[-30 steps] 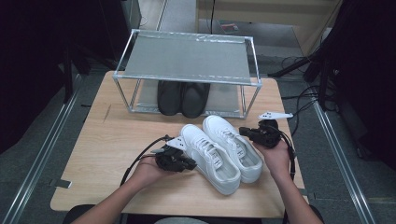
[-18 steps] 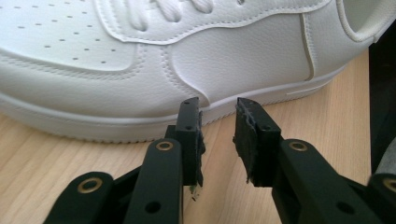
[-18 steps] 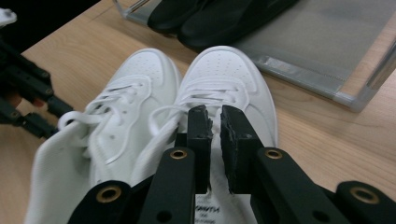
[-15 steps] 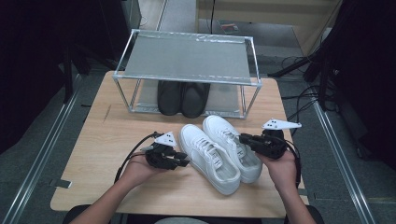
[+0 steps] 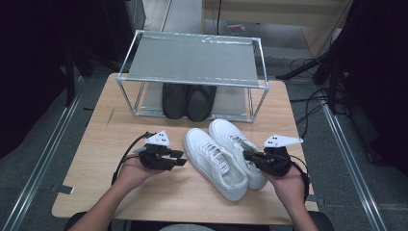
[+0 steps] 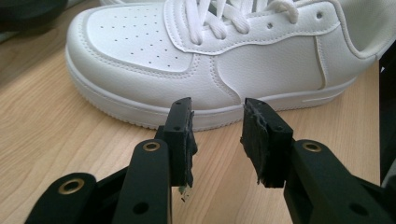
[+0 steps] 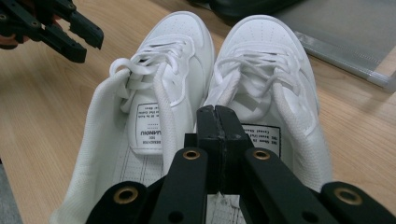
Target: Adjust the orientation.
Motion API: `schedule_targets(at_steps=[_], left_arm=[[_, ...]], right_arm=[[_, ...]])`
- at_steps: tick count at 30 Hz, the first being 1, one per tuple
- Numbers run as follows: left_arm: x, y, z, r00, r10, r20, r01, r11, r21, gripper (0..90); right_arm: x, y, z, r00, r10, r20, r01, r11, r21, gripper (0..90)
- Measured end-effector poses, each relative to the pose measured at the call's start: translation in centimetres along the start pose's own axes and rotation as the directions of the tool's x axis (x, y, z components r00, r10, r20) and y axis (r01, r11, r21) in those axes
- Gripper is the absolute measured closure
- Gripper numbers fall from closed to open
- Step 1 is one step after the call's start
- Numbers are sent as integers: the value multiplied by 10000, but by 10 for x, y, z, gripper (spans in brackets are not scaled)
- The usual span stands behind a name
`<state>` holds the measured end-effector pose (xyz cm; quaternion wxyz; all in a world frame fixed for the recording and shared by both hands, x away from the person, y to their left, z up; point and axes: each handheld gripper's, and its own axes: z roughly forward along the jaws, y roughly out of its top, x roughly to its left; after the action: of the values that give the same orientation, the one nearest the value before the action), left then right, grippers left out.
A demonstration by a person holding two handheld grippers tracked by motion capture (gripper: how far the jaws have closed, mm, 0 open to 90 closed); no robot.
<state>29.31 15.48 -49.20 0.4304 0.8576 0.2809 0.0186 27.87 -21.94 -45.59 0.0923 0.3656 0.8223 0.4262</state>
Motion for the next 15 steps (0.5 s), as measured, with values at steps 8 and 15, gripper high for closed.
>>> schedule_targets(at_steps=[8,15], left_arm=[[3,-1,-1,9998,-219,-2,219,9998,-26,603],[4,-1,0,9996,-266,14,266,9996,115,580]], right_arm=[[0,0,1,10000,-37,33,37,10000,-11,900],[1,0,3,9997,-129,219,129,9999,-34,900]])
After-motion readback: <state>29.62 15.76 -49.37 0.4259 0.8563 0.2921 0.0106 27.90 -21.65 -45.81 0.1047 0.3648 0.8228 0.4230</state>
